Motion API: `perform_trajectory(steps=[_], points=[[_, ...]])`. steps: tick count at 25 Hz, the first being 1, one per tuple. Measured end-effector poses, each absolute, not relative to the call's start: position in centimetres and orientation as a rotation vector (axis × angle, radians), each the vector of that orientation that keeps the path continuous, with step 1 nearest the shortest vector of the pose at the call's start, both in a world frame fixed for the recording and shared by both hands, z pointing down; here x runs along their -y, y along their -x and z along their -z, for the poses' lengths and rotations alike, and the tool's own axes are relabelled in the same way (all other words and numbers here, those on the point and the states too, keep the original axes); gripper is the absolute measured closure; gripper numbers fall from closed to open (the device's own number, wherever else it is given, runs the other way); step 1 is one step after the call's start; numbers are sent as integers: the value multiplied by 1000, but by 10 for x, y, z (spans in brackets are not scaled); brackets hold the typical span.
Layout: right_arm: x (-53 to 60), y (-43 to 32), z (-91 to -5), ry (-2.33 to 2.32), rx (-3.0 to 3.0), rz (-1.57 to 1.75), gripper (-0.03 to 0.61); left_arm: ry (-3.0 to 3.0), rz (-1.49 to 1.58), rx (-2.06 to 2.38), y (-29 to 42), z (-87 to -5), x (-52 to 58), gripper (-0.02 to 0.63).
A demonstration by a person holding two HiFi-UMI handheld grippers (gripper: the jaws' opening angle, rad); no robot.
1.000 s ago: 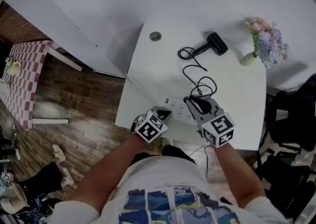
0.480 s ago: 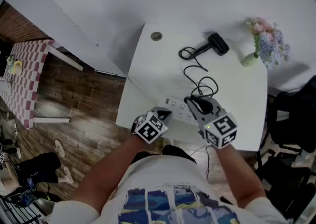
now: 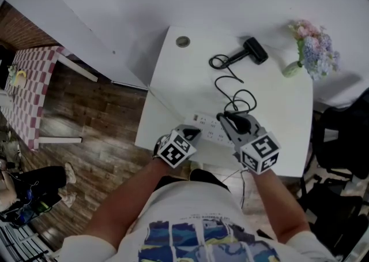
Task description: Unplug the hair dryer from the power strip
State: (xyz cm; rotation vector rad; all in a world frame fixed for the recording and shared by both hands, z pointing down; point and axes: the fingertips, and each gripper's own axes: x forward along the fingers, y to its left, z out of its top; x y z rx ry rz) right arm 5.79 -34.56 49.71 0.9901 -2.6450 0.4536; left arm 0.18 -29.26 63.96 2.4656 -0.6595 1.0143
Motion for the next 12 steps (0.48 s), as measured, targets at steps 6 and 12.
perform_trajectory(steps=[6,12], points=[[345,-59,-502,-986,2646,-476,526,-2465,-1006,664,-2,-639,293,611],[347,-60,-502,-986,2644,-483,526,-2460,-1000,670,-2,-640,293,611]])
